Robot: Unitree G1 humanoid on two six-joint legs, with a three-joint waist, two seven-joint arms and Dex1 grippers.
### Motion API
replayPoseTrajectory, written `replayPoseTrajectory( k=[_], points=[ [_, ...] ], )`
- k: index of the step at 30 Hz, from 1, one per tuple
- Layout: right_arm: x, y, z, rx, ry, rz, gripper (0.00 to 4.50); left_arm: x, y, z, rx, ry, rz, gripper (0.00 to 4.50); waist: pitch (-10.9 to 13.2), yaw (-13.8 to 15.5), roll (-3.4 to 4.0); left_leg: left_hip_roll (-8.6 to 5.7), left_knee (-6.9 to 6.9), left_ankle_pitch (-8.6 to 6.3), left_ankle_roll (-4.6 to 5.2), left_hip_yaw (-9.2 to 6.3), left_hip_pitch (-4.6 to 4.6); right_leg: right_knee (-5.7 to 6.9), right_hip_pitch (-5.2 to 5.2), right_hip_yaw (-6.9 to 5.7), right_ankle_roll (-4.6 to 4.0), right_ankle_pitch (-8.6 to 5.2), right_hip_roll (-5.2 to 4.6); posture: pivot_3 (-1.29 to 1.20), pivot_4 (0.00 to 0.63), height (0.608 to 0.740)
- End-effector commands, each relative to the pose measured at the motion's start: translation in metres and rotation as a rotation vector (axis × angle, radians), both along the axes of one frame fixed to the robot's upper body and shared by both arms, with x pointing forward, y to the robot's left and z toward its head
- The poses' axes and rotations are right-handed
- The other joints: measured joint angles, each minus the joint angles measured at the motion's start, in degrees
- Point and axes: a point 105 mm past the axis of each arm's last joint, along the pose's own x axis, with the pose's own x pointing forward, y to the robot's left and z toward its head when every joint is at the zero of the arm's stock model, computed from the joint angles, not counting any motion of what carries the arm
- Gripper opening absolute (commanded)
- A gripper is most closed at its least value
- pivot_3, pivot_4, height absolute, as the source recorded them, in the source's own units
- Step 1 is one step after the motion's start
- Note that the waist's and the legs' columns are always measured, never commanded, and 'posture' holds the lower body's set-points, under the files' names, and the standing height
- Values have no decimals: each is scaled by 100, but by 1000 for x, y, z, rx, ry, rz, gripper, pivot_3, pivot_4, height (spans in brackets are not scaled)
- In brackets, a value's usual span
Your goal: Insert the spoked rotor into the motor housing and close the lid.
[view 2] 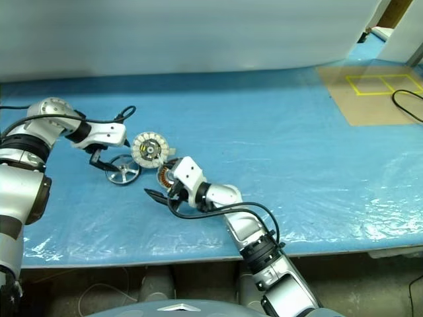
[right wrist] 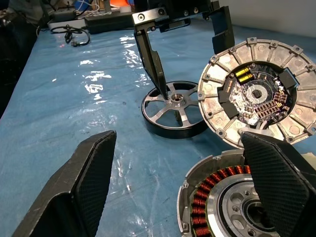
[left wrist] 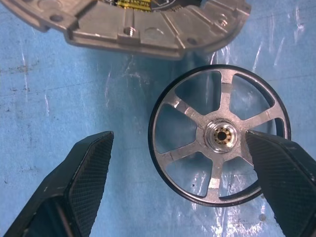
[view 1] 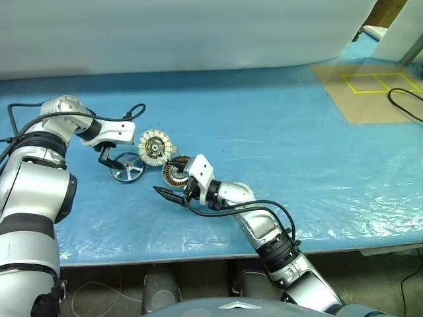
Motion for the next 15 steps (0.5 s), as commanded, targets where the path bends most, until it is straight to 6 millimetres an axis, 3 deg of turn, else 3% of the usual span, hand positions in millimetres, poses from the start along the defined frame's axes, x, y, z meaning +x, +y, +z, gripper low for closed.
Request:
replayPoseTrajectory(
  k=[1,6,15],
  points=[
    [0,3,9,22,-31,10,4314,3,1,15,-26,-36,12,4116,1,0,0,0,0,0,0,0,0,0,0,0,0,0,0,0,150,740],
    [1,2,8,19,-32,7,4314,0,2,16,-37,-10,15,2628,2,0,0,0,-1,0,-1,0,0,-1,0,-1,0,0,0,0,150,740],
    [0,3,5,11,-25,8,4314,-9,2,8,-28,66,-19,2628,3,0,1,0,-1,-1,-1,0,0,-1,0,-1,0,0,0,0,150,740]
  ],
)
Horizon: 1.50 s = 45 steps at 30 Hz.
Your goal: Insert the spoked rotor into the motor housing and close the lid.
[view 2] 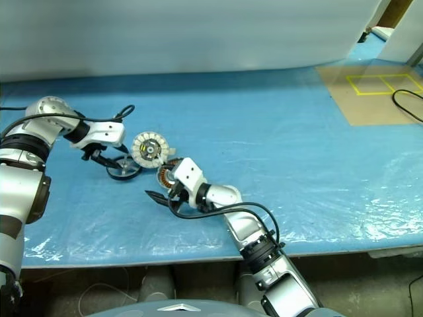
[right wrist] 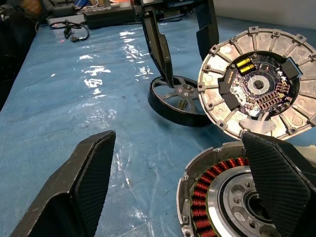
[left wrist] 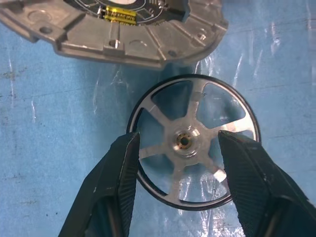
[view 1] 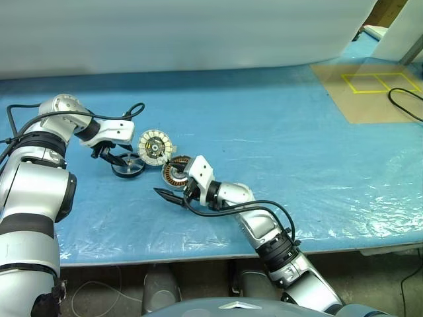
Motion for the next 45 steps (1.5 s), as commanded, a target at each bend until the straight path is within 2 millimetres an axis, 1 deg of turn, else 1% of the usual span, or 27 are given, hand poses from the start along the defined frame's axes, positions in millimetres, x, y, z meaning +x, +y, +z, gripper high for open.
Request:
replayPoseTrajectory(
  k=[1,9,14,18,21,25,31,37,41,45],
  points=[
    [-1,3,9,24,-32,10,4314,-3,4,5,8,5,-9,2628,0,0,0,0,0,0,0,0,0,0,0,0,0,0,0,0,150,740],
    [-1,2,9,22,-34,6,4314,-1,18,-3,124,-32,9,2628,1,-1,1,0,-1,0,0,0,0,-1,0,0,0,0,0,0,150,740],
    [-1,2,9,22,-33,5,4314,1,21,-6,150,-52,13,2628,1,0,0,0,-1,0,0,0,0,-2,0,0,0,0,0,0,150,740],
    [-1,3,9,23,-31,3,4314,2,17,-7,139,-65,-13,2628,1,0,0,0,-1,0,-1,0,0,-1,0,0,0,0,0,0,150,740],
    [-1,2,8,23,-29,0,4314,2,8,-5,97,-73,-43,2628,1,1,1,0,-1,0,-1,0,0,-1,0,0,0,0,0,0,150,740],
    [-1,2,7,21,-28,-2,4314,1,4,-4,84,-72,-73,2628,1,3,0,0,-1,-1,-1,0,0,-2,0,0,0,0,0,0,150,740],
    [0,2,7,21,-29,-5,4314,-1,9,-9,129,-59,-83,2628,2,-1,1,0,-2,-1,-1,0,0,-1,0,0,0,0,0,0,150,740],
    [1,1,5,11,-25,-10,4314,-9,5,-13,103,14,-118,2628,2,-1,1,0,-2,-1,-1,0,1,-2,0,0,0,0,0,0,150,740],
    [1,1,5,7,-26,-11,4314,-7,1,-11,95,-16,-136,2628,2,3,1,0,-3,-1,-1,0,0,-2,0,0,0,0,0,0,150,740],
    [2,2,5,5,-29,-11,4314,-6,6,-14,133,-21,-130,2628,2,-1,1,0,-3,-1,-1,0,0,-2,0,0,0,0,0,0,150,740]
  ],
)
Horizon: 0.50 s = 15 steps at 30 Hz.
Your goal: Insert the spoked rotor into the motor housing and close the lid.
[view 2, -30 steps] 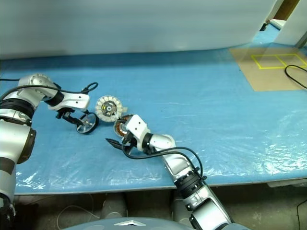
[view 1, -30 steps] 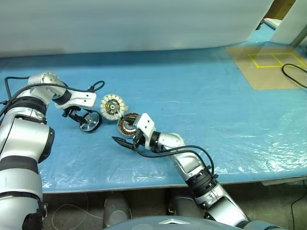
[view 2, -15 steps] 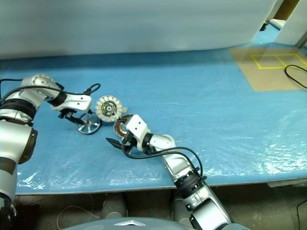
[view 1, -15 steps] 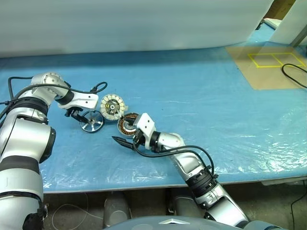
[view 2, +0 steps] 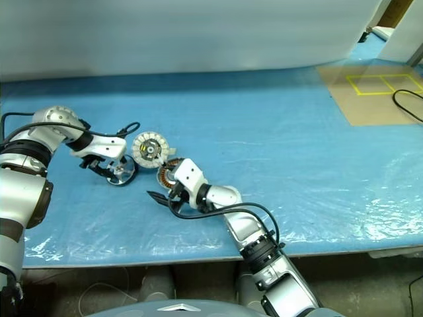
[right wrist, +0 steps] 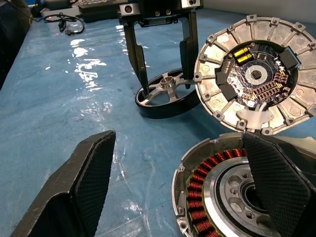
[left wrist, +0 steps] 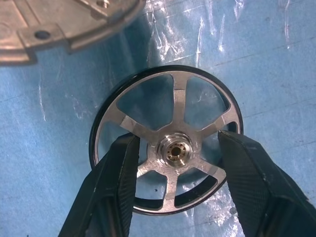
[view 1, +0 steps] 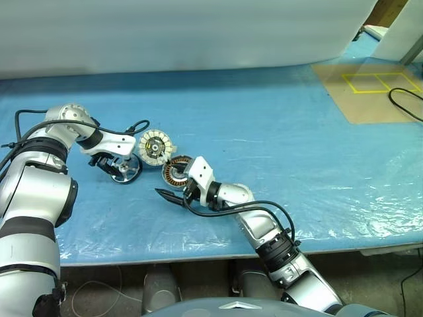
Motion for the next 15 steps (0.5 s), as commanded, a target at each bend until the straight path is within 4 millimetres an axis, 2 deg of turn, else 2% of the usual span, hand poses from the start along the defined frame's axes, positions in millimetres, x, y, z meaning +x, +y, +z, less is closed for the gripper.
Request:
replayPoseTrajectory(
  k=[1,6,11,15],
  points=[
    [0,2,10,24,-32,4,4314,3,3,4,20,-45,-7,2628,0,-1,0,0,0,0,0,0,0,0,0,0,0,0,0,0,150,740],
    [0,2,10,23,-33,3,4314,3,3,2,35,-42,-9,2628,0,0,0,0,0,0,0,0,0,-1,0,0,0,0,0,0,150,740],
    [0,2,10,23,-34,1,4314,6,1,2,37,-58,-12,1621,1,1,3,-1,0,0,-1,0,2,-1,1,0,0,0,0,0,150,740],
    [1,1,9,22,-34,0,4314,7,-4,8,-8,-59,-5,1621,2,1,4,-1,-1,0,-1,1,4,1,1,1,0,0,0,0,150,740]
  ],
)
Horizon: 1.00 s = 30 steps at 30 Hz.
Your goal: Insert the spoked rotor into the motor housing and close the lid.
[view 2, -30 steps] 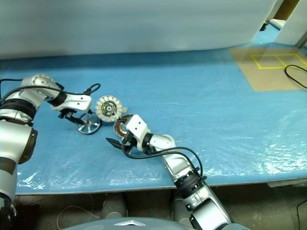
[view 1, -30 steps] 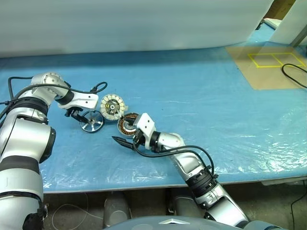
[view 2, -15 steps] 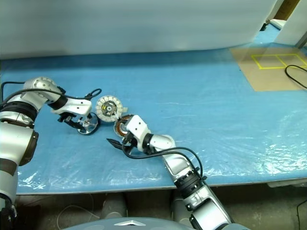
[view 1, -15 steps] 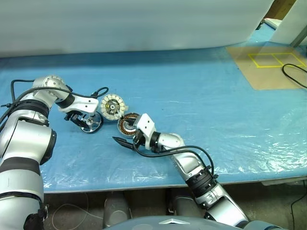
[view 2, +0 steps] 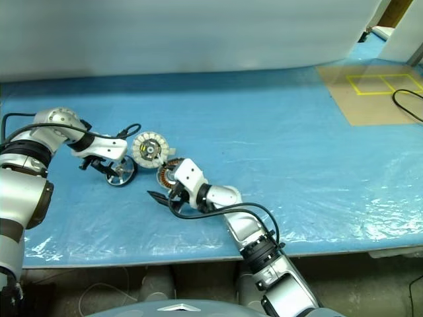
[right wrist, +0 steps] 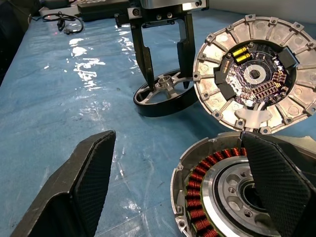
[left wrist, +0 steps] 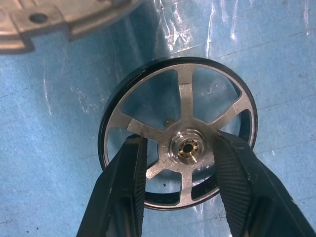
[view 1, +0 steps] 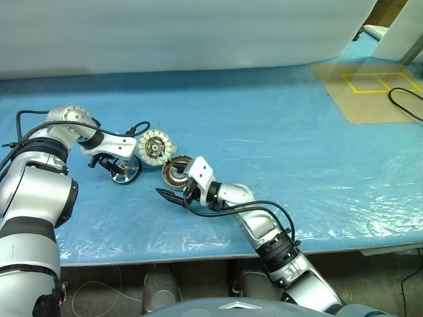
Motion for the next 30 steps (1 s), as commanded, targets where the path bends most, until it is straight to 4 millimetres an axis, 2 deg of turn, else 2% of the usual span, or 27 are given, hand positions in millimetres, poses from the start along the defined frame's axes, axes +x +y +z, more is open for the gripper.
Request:
replayPoseTrajectory(
  k=[1,10,14,20,30],
  points=[
    [0,2,10,26,-31,4,4314,4,-6,13,-47,-29,-7,1621,0,1,0,0,0,0,0,0,0,0,0,0,0,0,0,0,150,740],
    [1,3,9,18,-34,14,4314,2,-4,36,-133,-24,24,1621,5,-2,-1,1,-2,-1,-2,0,-4,-4,-2,-1,0,0,1,0,150,740],
    [0,3,8,18,-31,19,4314,0,10,53,-130,-42,73,1621,12,-9,-2,1,-2,-2,-3,0,-3,-5,-3,-2,0,0,1,0,150,740],
    [1,2,8,14,-34,27,4314,-2,24,65,-108,-53,133,1621,14,-5,-1,0,-11,-3,-5,1,-3,-14,-3,-2,1,-1,1,0,150,740],
    [6,-9,12,15,-50,6,4314,10,11,113,-251,-147,196,1621,22,-1,-7,1,-12,-4,-8,1,-6,-17,-4,-5,1,0,1,0,150,740]
  ],
)
